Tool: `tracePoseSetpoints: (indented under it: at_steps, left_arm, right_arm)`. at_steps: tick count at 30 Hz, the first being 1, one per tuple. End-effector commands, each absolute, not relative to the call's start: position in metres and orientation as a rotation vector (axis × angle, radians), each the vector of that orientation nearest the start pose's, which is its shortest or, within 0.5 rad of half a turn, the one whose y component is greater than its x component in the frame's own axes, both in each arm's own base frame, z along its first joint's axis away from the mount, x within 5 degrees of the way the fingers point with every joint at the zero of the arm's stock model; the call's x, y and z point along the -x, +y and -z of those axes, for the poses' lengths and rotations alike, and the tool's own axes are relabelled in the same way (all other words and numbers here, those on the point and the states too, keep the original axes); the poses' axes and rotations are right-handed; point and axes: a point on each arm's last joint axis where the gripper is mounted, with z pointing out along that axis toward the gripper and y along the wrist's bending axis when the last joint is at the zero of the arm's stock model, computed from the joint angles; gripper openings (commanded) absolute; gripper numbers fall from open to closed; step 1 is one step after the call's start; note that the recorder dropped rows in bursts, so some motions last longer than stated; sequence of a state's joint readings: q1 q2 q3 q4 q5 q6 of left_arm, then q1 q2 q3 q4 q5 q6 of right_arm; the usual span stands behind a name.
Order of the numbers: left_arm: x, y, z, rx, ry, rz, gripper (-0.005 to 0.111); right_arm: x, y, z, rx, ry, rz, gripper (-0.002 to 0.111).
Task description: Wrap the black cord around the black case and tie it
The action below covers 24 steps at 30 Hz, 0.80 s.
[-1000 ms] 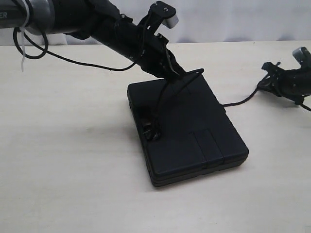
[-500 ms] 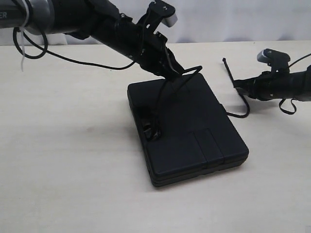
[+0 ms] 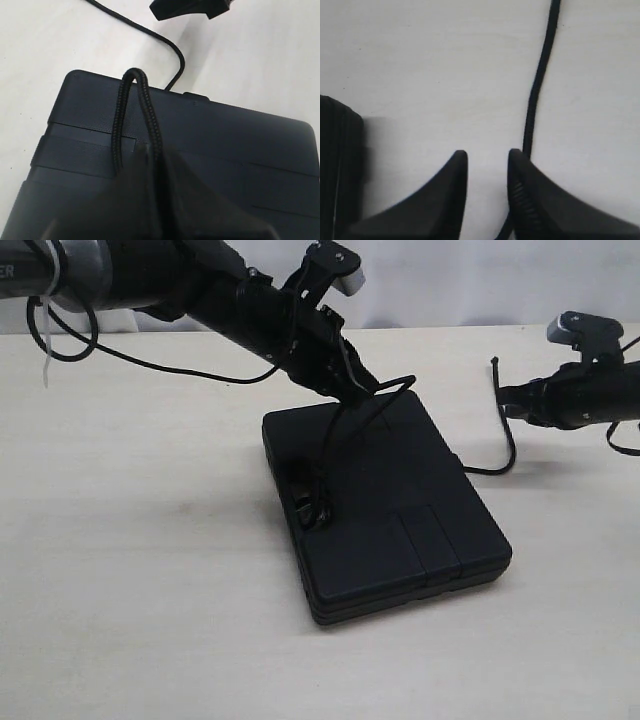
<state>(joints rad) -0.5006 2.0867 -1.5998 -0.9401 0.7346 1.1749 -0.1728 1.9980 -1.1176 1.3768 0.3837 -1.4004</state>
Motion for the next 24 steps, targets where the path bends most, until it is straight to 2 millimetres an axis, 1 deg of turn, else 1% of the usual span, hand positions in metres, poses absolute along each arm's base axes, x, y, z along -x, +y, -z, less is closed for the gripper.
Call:
tracePoseSetpoints:
  at_steps: [1, 2, 4, 8, 10, 12, 13, 17, 20, 21, 22, 24]
  left_arm:
    - [-0.382, -0.264, -0.214, -1.243, 2.053, 0.751, 0.0]
    - [-0.382, -0.264, -0.214, -1.243, 2.053, 0.751, 0.0]
    - [-0.382, -0.264, -0.214, -1.244, 2.054, 0.753, 0.0]
    - [-0.381, -0.265, -0.214, -1.25, 2.055, 0.76, 0.0]
    - [-0.38, -0.265, -0.214, -1.255, 2.056, 0.765, 0.0]
    - [-0.38, -0.265, -0.214, -1.256, 2.056, 0.766, 0.0]
    - [-0.38, -0.265, -0.214, -1.256, 2.056, 0.766, 0.0]
    - [-0.38, -0.265, -0.214, -1.256, 2.056, 0.766, 0.0]
    - [-0.38, -0.265, -0.214, -1.256, 2.056, 0.766, 0.0]
    - [-0.38, -0.265, -0.214, -1.256, 2.056, 0.766, 0.0]
    - [-0.38, -0.265, -0.214, -1.258, 2.057, 0.768, 0.0]
    - [-0.38, -0.265, -0.214, -1.26, 2.057, 0.77, 0.0]
  right_arm:
    - [-0.392, -0.041, -0.14, -0.094, 2.471, -0.298, 0.041]
    - [-0.391, -0.041, -0.139, -0.109, 2.481, -0.285, 0.041]
    - [-0.392, -0.036, -0.138, -0.085, 2.489, -0.246, 0.041]
    - [-0.396, -0.009, -0.138, 0.018, 2.495, -0.181, 0.041]
    - [-0.399, 0.001, -0.141, 0.054, 2.497, -0.14, 0.041]
    - [-0.401, 0.001, -0.143, 0.033, 2.527, -0.107, 0.041]
    - [-0.401, -0.001, -0.145, -0.013, 2.548, -0.099, 0.041]
    - [-0.399, -0.012, -0.148, -0.101, 2.652, 0.043, 0.041]
    - [-0.399, -0.013, -0.148, -0.118, 2.718, 0.069, 0.041]
    - [-0.401, -0.012, -0.146, -0.119, 2.732, 0.065, 0.041]
    - [-0.404, -0.004, -0.139, -0.07, 2.754, 0.067, 0.041]
    - [-0.408, 0.005, -0.134, -0.017, 2.76, 0.064, 0.041]
